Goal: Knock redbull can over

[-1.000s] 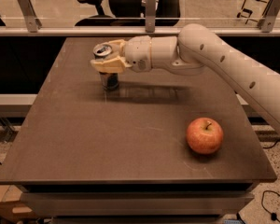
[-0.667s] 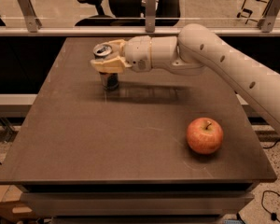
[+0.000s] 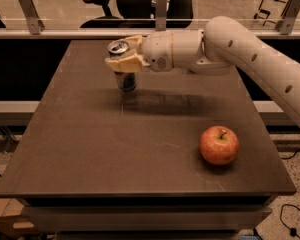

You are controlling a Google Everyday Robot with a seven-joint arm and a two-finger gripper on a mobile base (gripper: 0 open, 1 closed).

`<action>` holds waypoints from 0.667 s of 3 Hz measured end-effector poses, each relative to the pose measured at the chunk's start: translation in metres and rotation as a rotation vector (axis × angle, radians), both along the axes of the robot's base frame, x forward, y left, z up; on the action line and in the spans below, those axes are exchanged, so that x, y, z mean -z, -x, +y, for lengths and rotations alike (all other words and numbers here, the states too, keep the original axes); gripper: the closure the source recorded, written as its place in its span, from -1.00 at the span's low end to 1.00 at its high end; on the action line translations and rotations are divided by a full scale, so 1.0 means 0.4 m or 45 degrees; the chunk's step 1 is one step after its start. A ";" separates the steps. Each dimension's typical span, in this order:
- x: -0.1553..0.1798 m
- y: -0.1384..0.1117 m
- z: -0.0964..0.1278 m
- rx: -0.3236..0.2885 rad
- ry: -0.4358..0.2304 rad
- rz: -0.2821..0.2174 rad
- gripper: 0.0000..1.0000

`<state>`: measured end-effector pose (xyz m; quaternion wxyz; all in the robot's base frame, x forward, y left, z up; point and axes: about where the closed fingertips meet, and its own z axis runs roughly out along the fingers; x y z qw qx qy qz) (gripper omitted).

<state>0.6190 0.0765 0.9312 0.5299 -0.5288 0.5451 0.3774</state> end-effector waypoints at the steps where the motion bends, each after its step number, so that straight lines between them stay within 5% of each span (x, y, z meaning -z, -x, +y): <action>1: -0.033 0.001 -0.048 0.033 0.059 0.013 1.00; 2: -0.069 0.004 -0.094 0.087 0.152 0.035 1.00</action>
Offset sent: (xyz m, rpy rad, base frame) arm -0.0019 -0.0747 0.0501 -0.2299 0.0649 -0.1518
